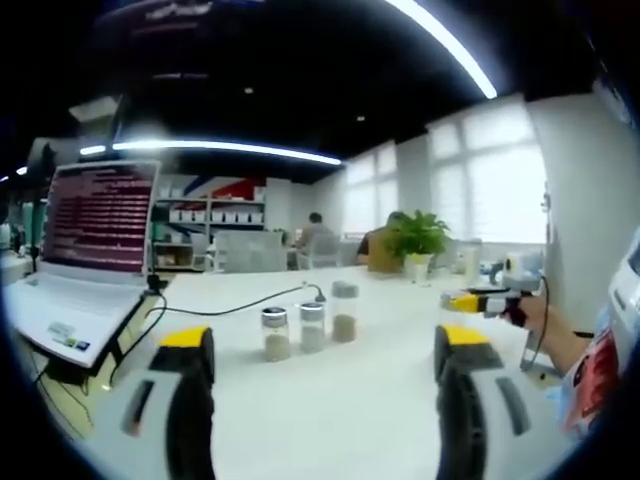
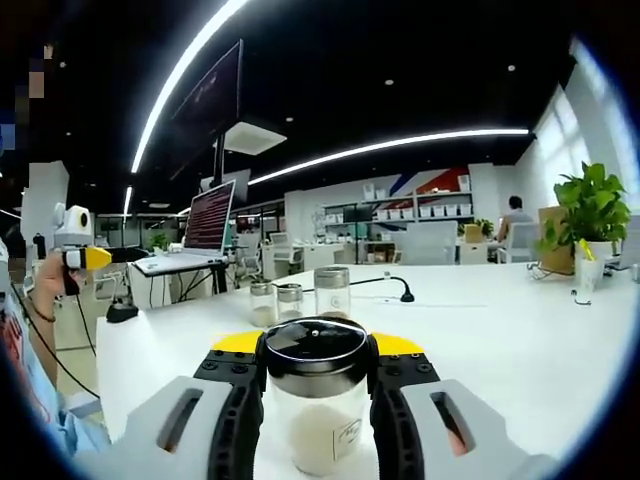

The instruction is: Rotate the seasoning bottle until the label or dispensing opening points toward the visible target arrow and the bottle remains upright within the marked orientation range

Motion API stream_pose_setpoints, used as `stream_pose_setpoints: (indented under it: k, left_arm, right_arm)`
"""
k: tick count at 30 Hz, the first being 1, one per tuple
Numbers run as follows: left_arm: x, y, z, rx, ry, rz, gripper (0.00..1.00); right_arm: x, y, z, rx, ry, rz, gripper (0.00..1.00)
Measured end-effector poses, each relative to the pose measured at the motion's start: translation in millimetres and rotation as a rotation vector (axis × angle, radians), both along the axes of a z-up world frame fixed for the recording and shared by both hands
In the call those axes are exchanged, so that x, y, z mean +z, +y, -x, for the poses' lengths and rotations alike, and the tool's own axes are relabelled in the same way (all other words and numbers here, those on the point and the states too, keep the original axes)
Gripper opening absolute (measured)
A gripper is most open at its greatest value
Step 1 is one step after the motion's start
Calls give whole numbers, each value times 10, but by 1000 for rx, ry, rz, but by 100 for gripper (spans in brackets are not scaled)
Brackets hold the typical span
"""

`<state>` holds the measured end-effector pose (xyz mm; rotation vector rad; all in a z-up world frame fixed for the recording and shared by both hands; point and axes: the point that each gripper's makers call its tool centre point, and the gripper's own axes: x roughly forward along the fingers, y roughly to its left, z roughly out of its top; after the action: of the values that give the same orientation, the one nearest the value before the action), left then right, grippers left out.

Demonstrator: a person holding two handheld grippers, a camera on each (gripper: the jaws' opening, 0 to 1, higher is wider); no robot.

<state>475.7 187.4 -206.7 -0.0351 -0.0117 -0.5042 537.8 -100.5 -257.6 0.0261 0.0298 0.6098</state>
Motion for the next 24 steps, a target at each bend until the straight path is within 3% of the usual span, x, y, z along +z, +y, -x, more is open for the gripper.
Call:
stream_pose_setpoints:
  k: [9,12,17,24]
  left_arm:
    - [-1,34,-4,12,2,7,97]
    - [46,33,0,7,-10,46,96]
    - [12,21,4,8,2,13,96]
    - [77,47,11,16,-17,48,96]
  right_arm:
    - [-3,-13,5,-57,0,2,39]
    - [-4,-16,3,-70,1,1,39]
    - [-3,-20,0,-98,-9,-8,39]
    - [-2,-26,-6,-128,-10,-12,39]
